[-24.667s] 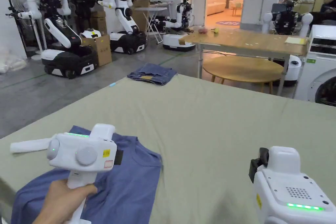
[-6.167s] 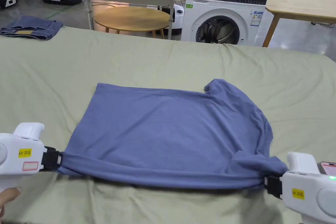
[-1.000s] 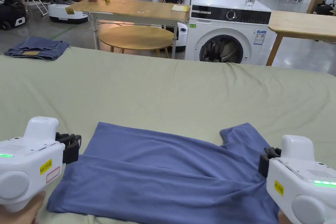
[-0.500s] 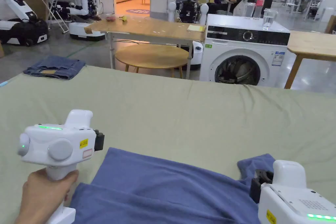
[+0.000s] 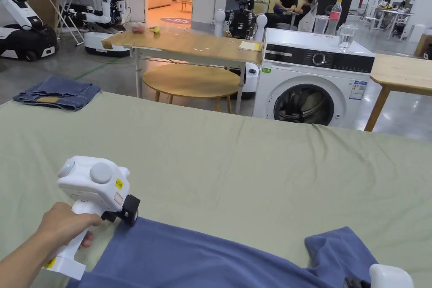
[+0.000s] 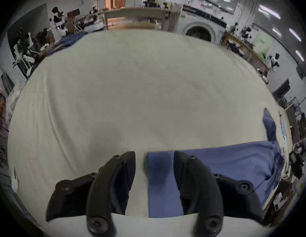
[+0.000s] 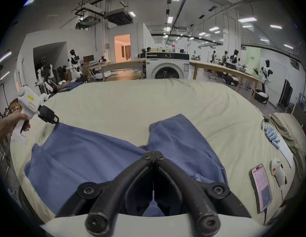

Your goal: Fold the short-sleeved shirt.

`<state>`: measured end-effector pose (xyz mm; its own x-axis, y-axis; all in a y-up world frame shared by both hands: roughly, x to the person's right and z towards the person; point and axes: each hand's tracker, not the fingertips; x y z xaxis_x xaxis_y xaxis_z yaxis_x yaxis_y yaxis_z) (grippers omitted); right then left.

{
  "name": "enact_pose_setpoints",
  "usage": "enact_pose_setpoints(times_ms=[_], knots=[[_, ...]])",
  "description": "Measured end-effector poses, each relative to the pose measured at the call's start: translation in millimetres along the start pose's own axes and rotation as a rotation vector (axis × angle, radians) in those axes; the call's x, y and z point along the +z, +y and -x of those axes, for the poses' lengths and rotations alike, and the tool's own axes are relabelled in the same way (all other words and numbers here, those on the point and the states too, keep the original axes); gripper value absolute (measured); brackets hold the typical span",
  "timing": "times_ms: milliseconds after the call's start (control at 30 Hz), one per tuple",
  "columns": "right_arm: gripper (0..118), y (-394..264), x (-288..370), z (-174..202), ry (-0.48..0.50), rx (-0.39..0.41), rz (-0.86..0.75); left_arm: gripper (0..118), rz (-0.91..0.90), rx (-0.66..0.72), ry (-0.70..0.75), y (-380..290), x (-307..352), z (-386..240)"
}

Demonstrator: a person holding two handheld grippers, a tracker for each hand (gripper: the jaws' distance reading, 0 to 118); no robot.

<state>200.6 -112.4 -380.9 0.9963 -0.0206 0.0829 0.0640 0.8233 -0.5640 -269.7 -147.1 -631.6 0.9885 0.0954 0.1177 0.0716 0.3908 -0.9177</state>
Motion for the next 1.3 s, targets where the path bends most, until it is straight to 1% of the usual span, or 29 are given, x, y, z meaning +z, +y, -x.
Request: enact_pose_setpoints(times_ms=[67,133,167,200,267,300,367,400,467,567,600,633,700,733,767,900,1033,1067,1133,1167,1267,1300], knots=[[0,-1.8,-2.7,-2.9,-0.01,0.002,0.015,44,0.027,-0.014,0.006,-2.2,-12.4,-3.6],[0,-3.5,-5.2,-6.1,-0.017,0.004,0.026,43,-0.027,-0.018,0.039,-2.2,-12.2,-6.0],[0,-3.9,-6.4,-7.5,-0.019,0.003,0.031,41,-0.03,-0.034,0.064,-3.1,-12.7,-11.9],[0,-5.5,-7.8,-10.0,-0.019,-0.003,0.037,38,-0.047,-0.077,0.094,-5.8,-13.2,-20.1],[0,-5.7,-10.6,-13.5,-0.018,-0.018,0.049,36,-0.057,-0.141,0.097,-10.9,-14.9,-28.0],[0,-4.9,-11.9,-15.3,-0.018,-0.022,0.053,30,-0.058,-0.148,0.091,-12.4,-14.6,-32.3],[0,-1.7,-13.3,-19.4,-0.023,-0.029,0.065,3,-0.066,-0.141,0.094,-16.9,-13.4,-31.7],[0,2.8,-13.7,-23.3,-0.021,-0.037,0.072,0,-0.081,-0.137,0.09,-18.9,-10.4,-30.0],[0,14.7,-13.0,-34.5,-0.006,-0.063,0.075,0,-0.128,-0.113,0.071,-22.5,-0.3,-27.2],[0,41.3,-23.5,-51.9,-0.056,-0.039,0.132,0,-0.175,-0.079,0.038,-35.2,23.3,-24.1],[3,50.7,-29.9,-58.8,-0.065,-0.031,0.166,0,-0.2,-0.074,0.034,-39.1,30.3,-23.6],[15,60.5,-38.6,-66.8,-0.056,-0.035,0.2,0,-0.212,-0.076,0.036,-44.3,39.6,-24.2],[32,74.3,-57.4,-78.4,-0.057,-0.033,0.256,0,-0.227,-0.07,0.023,-51.4,50.7,-23.3],[46,81.4,-71.1,-84.9,-0.07,-0.034,0.295,0,-0.241,-0.068,0.02,-56.0,56.5,-22.9],[51,85.3,-79.7,-88.1,-0.084,-0.029,0.315,0,-0.245,-0.064,0.02,-56.8,59.1,-21.9],[53,96.7,-127.8,-105.1,-0.089,-0.047,0.385,0,-0.275,-0.06,0.019,-68.8,74.8,-20.2],[53,91.5,-170.1,-119.0,-0.057,-0.128,0.493,0,-0.282,-0.052,0.017,-73.7,80.8,-18.1],[53,89.0,-177.1,-120.4,-0.051,-0.137,0.502,0,-0.285,-0.055,0.02,-74.1,81.1,-18.6],[53,80.1,-192.8,-123.4,-0.028,-0.142,0.56,0,-0.278,-0.059,0.024,-75.3,81.9,-20.0],[52,78.0,-196.4,-123.5,-0.031,-0.138,0.564,0,-0.276,-0.061,0.025,-74.4,80.5,-20.3],[52,78.6,-193.5,-119.5,-0.038,-0.12,0.529,0,-0.266,-0.065,0.03,-76.0,80.2,-21.8],[51,78.9,-192.9,-116.8,-0.045,-0.099,0.524,0,-0.265,-0.067,0.032,-76.3,79.7,-23.1]])
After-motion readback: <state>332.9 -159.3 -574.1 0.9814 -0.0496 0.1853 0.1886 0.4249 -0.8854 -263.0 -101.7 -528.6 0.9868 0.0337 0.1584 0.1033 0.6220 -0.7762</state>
